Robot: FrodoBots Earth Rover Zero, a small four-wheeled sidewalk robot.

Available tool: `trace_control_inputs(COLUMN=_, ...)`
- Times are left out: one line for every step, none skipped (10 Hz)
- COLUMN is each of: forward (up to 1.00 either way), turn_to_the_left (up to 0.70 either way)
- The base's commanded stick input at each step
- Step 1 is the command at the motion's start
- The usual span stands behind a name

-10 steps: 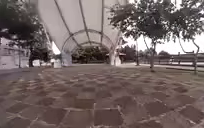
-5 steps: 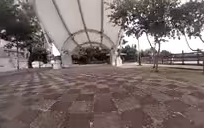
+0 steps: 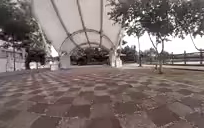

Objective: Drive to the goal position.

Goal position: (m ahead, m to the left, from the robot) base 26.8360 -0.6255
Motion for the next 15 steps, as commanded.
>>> trace_control_inputs(forward=1.0, turn_to_the_left=0.0)
trace_control_inputs(forward=1.0, turn_to_the_left=0.0)
trace_control_inputs(forward=1.0, turn_to_the_left=0.0)
trace_control_inputs(forward=1.0, turn_to_the_left=0.0)
trace_control_inputs(forward=1.0, turn_to_the_left=0.0)
trace_control_inputs(forward=1.0, turn_to_the_left=0.0)
trace_control_inputs(forward=1.0, turn_to_the_left=0.0)
trace_control_inputs(forward=1.0, turn_to_the_left=0.0)
trace_control_inputs(forward=1.0, turn_to_the_left=0.0)
trace_control_inputs(forward=1.0, turn_to_the_left=0.0)
trace_control_inputs(forward=1.0, turn_to_the_left=0.0)
trace_control_inputs(forward=1.0, turn_to_the_left=0.0)
trace_control_inputs(forward=1.0, turn_to_the_left=0.0)
trace_control_inputs(forward=1.0, turn_to_the_left=0.0)
trace_control_inputs(forward=1.0, turn_to_the_left=0.0)
